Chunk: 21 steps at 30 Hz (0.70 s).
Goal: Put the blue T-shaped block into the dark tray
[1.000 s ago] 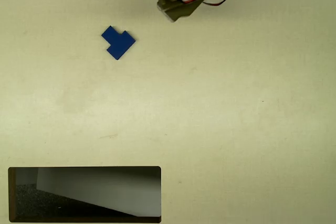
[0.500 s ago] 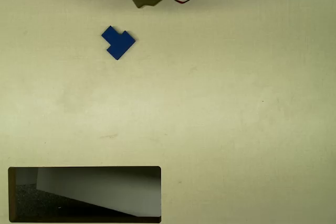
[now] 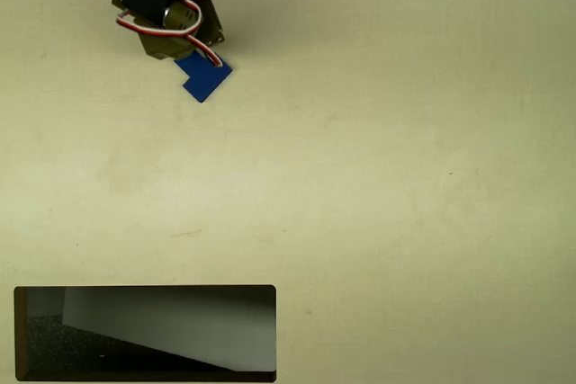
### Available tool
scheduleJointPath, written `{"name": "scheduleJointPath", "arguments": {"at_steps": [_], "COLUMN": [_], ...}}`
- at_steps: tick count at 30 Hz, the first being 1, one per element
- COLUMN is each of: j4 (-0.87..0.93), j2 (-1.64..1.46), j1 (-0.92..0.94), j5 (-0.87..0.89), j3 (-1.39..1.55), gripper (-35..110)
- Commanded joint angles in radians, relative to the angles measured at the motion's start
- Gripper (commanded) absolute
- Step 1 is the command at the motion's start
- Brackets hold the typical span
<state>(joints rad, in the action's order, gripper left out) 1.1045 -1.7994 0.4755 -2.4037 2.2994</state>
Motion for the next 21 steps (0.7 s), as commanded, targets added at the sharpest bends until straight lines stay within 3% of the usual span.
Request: {"name": "scheduleJointPath", "arguments": {"at_steps": [1, 16, 21], "j4": [-0.018, 0.158, 0.087], "j2": [0.034, -0.242, -0.213], "j1": [0.003, 0.005, 0.012], "j5": [-0.014, -0.229, -0.224], "j3": [-0.043, 0.153, 0.176], "gripper": [0, 0, 0]}}
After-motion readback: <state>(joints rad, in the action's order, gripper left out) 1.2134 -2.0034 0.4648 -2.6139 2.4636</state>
